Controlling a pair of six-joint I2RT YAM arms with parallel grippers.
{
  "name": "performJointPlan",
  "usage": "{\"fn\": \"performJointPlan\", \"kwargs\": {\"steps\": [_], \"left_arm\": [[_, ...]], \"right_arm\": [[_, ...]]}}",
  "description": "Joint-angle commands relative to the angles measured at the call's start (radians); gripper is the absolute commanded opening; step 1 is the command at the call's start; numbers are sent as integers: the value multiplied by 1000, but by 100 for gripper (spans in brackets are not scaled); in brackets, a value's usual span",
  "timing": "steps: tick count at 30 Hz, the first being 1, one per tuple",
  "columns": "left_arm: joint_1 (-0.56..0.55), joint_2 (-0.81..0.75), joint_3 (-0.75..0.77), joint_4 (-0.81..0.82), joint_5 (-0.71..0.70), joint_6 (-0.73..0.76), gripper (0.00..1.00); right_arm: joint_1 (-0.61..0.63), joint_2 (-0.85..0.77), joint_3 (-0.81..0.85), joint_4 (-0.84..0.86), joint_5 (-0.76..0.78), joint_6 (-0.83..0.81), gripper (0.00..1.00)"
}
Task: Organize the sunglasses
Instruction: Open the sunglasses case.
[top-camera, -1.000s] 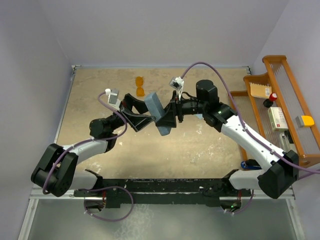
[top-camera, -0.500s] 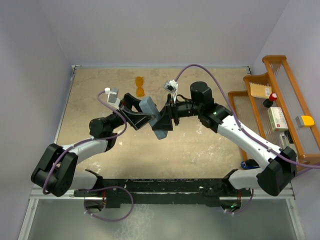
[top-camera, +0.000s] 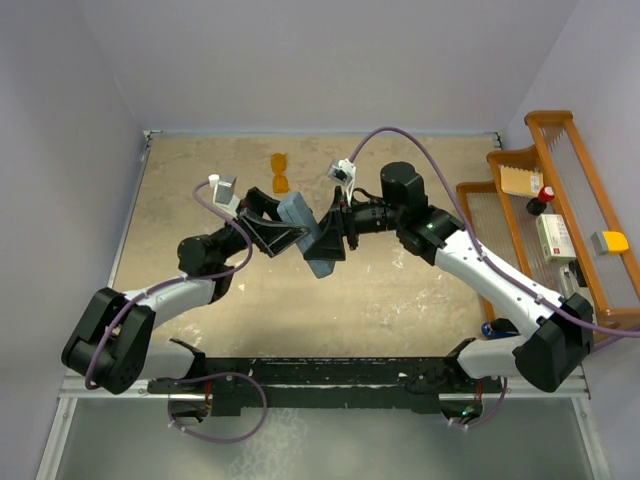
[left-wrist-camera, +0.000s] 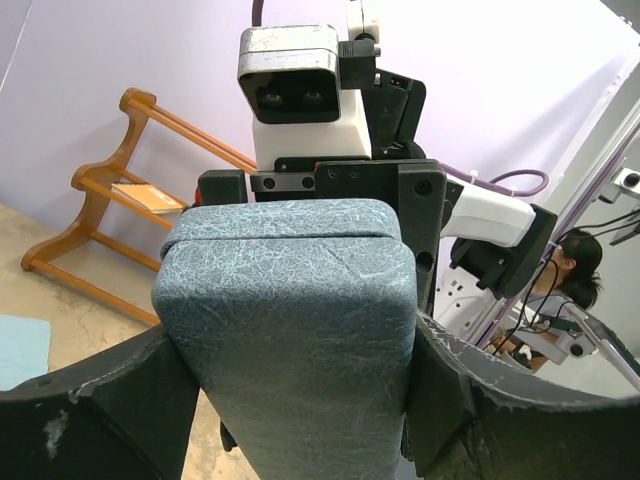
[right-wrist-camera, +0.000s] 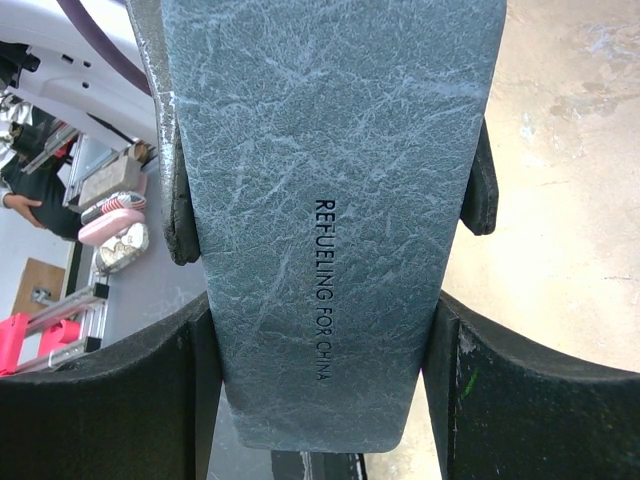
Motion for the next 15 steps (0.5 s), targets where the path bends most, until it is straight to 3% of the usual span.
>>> {"fn": "performJointPlan", "kwargs": {"steps": [1, 10, 15], "left_arm": [[1, -32, 19, 199, 33, 19, 55], [1, -67, 31, 199, 59, 18, 51], [2, -84, 44, 199, 62, 22, 51]], "right_arm": [[-6, -22, 61, 98, -34, 50, 0], [-59, -46, -16, 458, -184, 356, 0], [-61, -39, -28, 564, -211, 448, 0]]}}
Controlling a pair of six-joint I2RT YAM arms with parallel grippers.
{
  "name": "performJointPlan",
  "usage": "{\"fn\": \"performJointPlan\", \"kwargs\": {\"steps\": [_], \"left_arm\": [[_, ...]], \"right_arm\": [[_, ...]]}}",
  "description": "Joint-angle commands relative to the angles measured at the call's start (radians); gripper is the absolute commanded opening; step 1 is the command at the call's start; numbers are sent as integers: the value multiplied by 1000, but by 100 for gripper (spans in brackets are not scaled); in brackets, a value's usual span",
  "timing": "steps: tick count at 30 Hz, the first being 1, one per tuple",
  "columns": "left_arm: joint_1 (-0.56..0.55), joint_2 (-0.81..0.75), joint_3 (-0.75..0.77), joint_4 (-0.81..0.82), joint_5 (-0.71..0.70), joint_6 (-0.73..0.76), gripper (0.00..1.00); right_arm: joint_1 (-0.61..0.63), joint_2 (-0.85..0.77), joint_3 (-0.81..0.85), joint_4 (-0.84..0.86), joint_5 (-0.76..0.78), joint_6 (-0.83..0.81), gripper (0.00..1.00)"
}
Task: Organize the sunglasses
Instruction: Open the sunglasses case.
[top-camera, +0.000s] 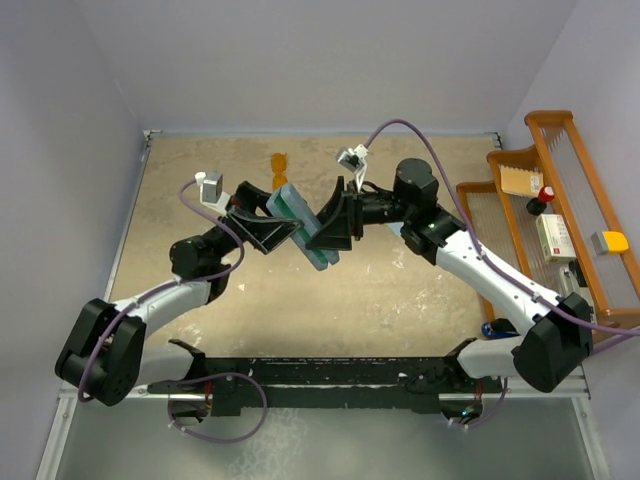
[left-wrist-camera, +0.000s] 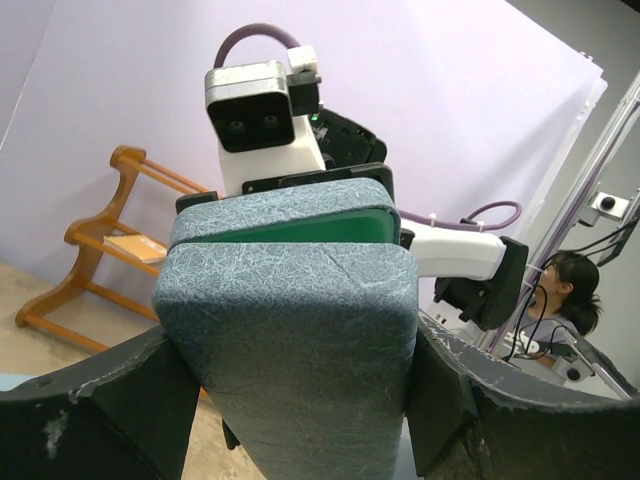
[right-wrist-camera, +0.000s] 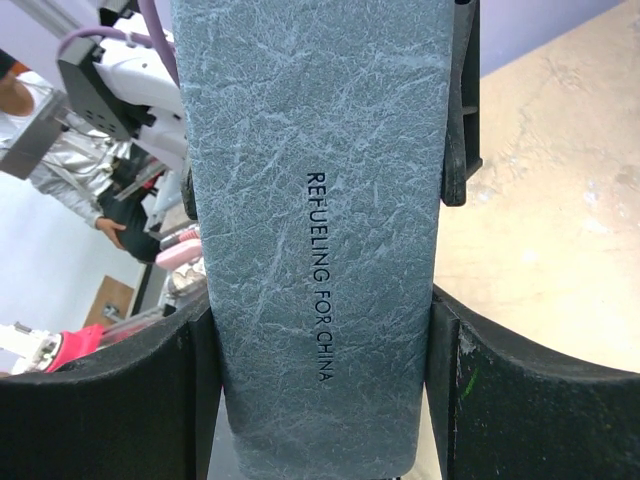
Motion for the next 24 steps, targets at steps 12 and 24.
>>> {"fn": "performJointPlan", "kwargs": {"steps": [12, 24], "left_arm": [[-4, -89, 46, 199, 116, 25, 51], [-29, -169, 22, 199, 141, 56, 51]], "right_arm": [[-23, 172, 17, 1190, -98, 966, 0], [-25, 330, 158, 1520, -4, 1285, 0]]}}
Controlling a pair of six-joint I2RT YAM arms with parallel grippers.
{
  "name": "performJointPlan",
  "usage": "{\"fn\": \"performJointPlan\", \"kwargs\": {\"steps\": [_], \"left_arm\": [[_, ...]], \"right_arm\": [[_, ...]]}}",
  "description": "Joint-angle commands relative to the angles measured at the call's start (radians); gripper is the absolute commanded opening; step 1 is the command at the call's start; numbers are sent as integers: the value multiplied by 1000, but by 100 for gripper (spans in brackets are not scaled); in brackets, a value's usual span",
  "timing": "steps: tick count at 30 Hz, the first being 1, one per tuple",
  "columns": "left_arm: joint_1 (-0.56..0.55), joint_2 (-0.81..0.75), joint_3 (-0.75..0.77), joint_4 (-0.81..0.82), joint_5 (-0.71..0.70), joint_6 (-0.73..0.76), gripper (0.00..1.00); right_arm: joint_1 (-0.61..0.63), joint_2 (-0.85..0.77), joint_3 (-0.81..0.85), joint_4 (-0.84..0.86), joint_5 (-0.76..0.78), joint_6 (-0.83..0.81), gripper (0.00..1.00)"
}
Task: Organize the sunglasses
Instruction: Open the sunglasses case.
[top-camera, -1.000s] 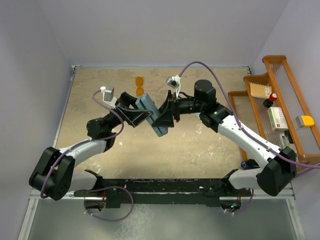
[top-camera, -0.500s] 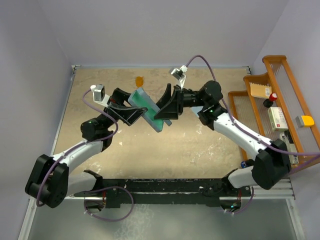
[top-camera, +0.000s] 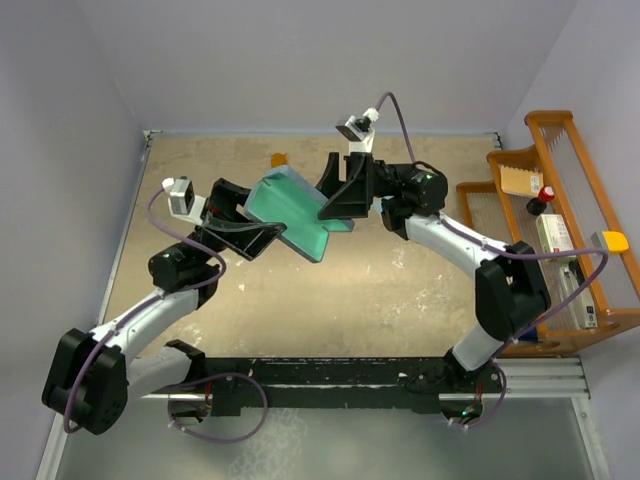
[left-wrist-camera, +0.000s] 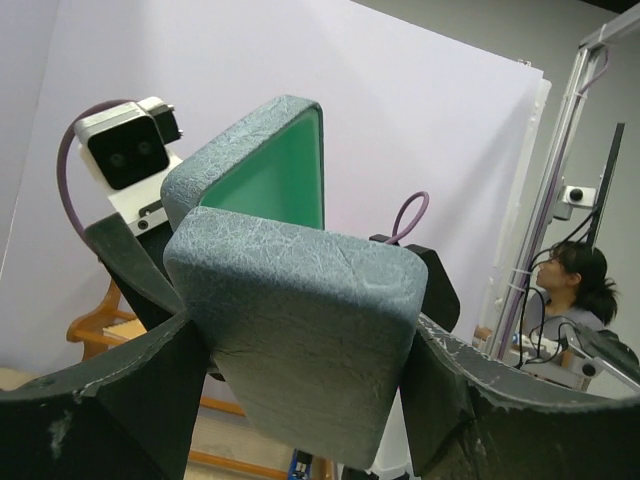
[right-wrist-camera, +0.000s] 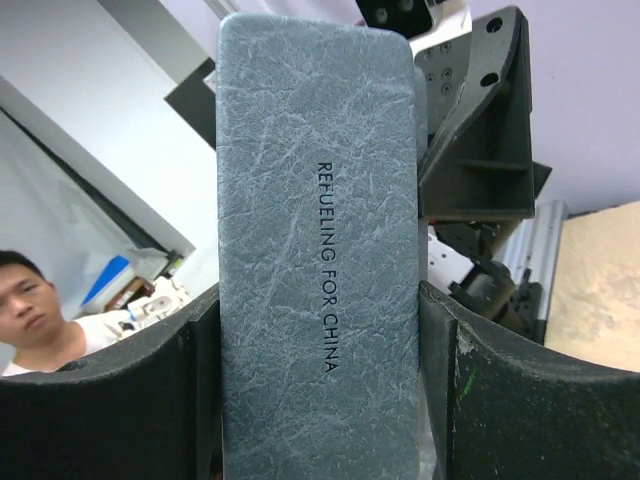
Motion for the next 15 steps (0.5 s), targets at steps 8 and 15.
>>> {"fn": "performJointPlan", "kwargs": {"steps": [8, 15], "left_arm": [[-41, -38, -21, 193, 156, 42, 51], [-41, -34, -38, 194, 173, 56, 49]], "right_arm": [[23, 55, 114, 217, 181, 178, 0], [22, 51, 100, 218, 184, 178, 0]]}}
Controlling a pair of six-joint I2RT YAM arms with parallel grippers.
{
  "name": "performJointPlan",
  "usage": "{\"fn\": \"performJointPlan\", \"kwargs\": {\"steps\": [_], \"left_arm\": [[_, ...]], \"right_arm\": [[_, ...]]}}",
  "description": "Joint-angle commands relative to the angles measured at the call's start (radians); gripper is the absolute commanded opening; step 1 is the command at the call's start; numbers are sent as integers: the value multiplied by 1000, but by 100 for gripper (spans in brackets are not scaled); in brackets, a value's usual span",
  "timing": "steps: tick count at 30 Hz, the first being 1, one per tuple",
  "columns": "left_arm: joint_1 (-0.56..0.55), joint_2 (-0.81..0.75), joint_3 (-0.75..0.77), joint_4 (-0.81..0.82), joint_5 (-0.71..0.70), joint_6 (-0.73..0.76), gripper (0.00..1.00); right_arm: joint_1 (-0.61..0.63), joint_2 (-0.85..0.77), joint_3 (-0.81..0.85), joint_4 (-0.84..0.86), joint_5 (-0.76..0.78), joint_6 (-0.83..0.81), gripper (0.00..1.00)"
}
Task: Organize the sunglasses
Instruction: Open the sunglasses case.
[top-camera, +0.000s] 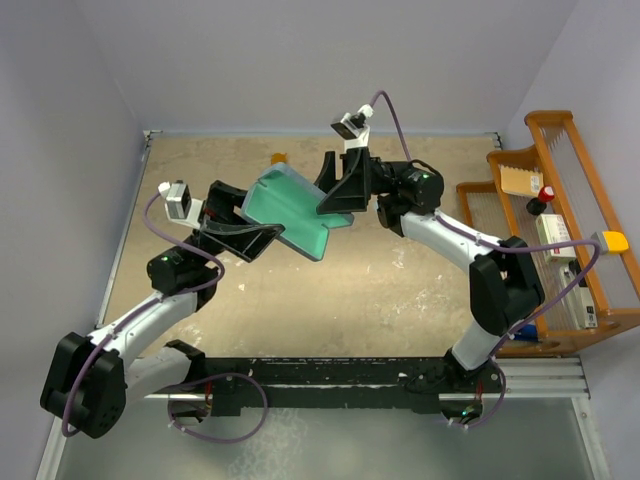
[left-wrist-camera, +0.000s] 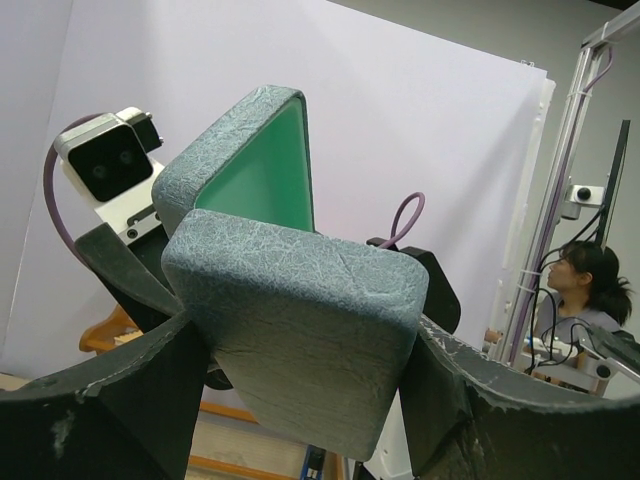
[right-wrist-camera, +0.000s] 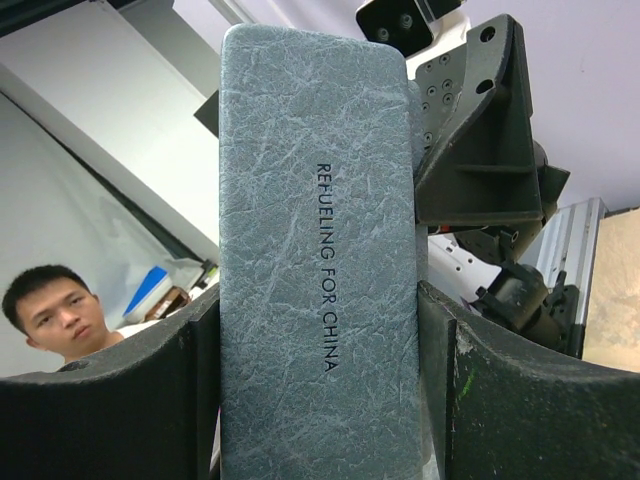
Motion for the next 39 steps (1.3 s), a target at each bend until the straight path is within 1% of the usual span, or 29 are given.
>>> {"fn": "performJointPlan", "kwargs": {"steps": [1, 3, 5, 7, 8, 10, 12, 16, 19, 24, 27, 30, 32, 33, 35, 37, 39], "left_arm": [[-37, -4, -28, 194, 167, 20, 49], [-35, -8, -30, 172, 150, 37, 56], [-35, -11, -10, 36, 151, 109, 63], [-34, -19, -14, -83, 115, 175, 72], [-32, -26, -24, -105, 96, 196, 73], [-27, -30, -50, -85, 59, 202, 74], [-17, -38, -60, -104, 31, 218, 74], [-6, -42, -67, -127, 17, 241, 76], [1, -53, -71, -246, -44, 315, 77], [6, -49, -88, -447, -210, 436, 78], [16, -40, -109, -493, -325, 440, 78], [26, -50, -131, -551, -480, 443, 78], [29, -72, -135, -602, -561, 449, 78], [29, -84, -133, -627, -579, 455, 78], [30, -119, -131, -684, -631, 462, 78], [30, -161, -134, -745, -757, 465, 78], [29, -200, -143, -787, -853, 468, 78]], "right_arm": [[17, 0, 35, 158, 154, 17, 0], [17, 0, 35, 158, 148, 19, 0], [14, -2, 34, 156, 138, 20, 0], [9, -8, 27, 157, 134, 19, 0], [4, -13, 21, 157, 133, 16, 0], [-5, -23, 3, 155, 135, 12, 0], [-19, -32, -15, 155, 137, 8, 0], [-41, -48, -48, 155, 128, 4, 0], [-77, -70, -70, 154, 104, 3, 0], [-170, -114, -124, 155, 45, 1, 0], [-213, -117, -163, 157, 27, -3, 0], [-236, -105, -195, 149, 7, -18, 0], [-238, -98, -215, 84, -6, -81, 0], [-238, -97, -221, 40, -11, -119, 0], [-238, -97, -233, -75, -16, -208, 0], [-238, -102, -247, -192, -15, -304, 0], [-236, -112, -254, -347, -17, -429, 0]]}}
